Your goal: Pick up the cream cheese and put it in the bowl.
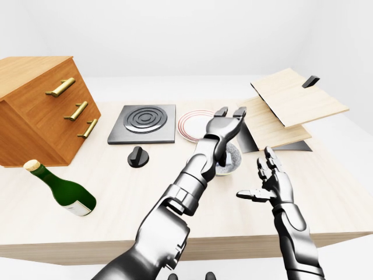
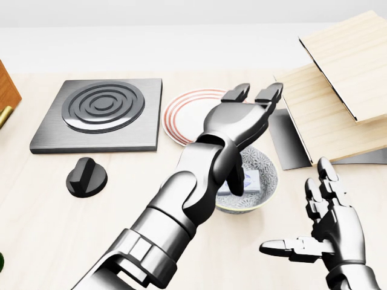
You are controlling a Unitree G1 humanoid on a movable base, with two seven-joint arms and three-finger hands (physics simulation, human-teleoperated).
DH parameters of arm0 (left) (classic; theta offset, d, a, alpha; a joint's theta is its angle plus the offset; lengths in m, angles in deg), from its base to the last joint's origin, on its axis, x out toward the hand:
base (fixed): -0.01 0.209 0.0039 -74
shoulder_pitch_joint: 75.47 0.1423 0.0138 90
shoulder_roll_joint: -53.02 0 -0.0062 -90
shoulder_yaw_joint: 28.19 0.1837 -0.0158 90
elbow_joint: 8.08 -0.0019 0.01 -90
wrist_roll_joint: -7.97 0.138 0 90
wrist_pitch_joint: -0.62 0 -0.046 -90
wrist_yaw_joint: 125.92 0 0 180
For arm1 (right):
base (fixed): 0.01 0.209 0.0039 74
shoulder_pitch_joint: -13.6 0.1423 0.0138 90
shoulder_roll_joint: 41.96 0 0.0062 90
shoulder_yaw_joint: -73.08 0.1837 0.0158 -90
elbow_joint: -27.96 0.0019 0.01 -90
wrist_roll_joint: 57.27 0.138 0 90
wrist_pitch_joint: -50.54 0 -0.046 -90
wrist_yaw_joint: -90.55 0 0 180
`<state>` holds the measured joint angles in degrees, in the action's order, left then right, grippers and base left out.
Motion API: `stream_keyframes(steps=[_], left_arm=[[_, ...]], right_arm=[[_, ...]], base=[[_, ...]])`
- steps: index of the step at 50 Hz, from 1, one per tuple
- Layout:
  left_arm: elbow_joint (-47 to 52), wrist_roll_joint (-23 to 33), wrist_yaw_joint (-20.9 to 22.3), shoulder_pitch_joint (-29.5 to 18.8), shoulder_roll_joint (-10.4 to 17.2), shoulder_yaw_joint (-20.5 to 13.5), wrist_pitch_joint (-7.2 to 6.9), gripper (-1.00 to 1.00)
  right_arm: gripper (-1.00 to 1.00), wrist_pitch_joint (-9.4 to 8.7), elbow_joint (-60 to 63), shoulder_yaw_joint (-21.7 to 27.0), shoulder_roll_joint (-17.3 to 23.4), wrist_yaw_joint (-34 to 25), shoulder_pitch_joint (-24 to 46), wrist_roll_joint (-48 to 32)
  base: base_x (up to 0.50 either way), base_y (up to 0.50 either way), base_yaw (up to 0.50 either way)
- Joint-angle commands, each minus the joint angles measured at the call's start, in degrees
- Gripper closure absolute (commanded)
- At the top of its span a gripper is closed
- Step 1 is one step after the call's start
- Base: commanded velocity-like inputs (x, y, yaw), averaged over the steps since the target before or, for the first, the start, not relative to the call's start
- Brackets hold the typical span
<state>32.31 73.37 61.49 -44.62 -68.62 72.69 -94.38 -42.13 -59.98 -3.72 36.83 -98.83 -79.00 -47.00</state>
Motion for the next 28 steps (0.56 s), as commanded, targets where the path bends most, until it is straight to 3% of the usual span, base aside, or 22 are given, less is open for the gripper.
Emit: stream_keyframes(steps=[1, 11, 16, 20, 21, 24, 25, 28], left_arm=[[5.53, 2.65, 2.23, 1.00, -0.14, 0.47, 0.00, -1.00], [17.93, 6.57, 9.33, 4.58, -0.59, 1.03, 0.00, -1.00], [32.38, 8.86, 15.16, 12.27, -0.45, 2.07, 0.00, -1.00], [37.45, 8.96, 15.75, 15.72, 0.51, 1.40, 0.00, -1.00], [37.97, 5.76, 13.91, 15.37, 0.22, -0.87, 0.00, -1.00], [38.48, 0.82, 9.75, 14.30, 2.35, -1.32, 0.00, -1.00], [40.66, -8.05, 6.39, 14.31, 1.44, -4.58, 0.00, -1.00], [44.03, -18.59, 8.17, 16.27, 2.89, -4.67, 0.00, -1.00]], right_arm=[[-1.00, 0.54, -0.88, -0.28, 0.05, 0.07, 0.20, -0.18], [-1.00, 0.55, -0.64, -0.49, -0.01, 0.12, 0.05, -0.36], [-1.00, -0.28, 0.90, -0.37, -0.07, 0.10, -0.39, -0.29], [-1.00, 0.09, 0.21, -0.60, -0.22, 0.32, 0.01, -0.72], [-1.00, 0.04, 0.40, -0.91, -0.39, 0.53, -0.10, -0.99], [-1.00, -0.13, 0.98, -1.28, -0.53, 0.68, -0.31, -1.29], [-1.00, -0.04, 0.90, -1.36, -0.55, 0.66, -0.24, -1.36], [-1.00, 1.32, -1.51, -1.41, -0.44, 0.50, 0.55, -1.47]], base=[[0.00, 0.00, 0.00], [0.00, 0.00, 0.00], [0.00, 0.00, 0.00], [0.00, 0.00, 0.00], [0.00, 0.00, 0.00], [0.00, 0.00, 0.00], [0.00, 0.00, 0.00], [0.00, 0.00, 0.00]])
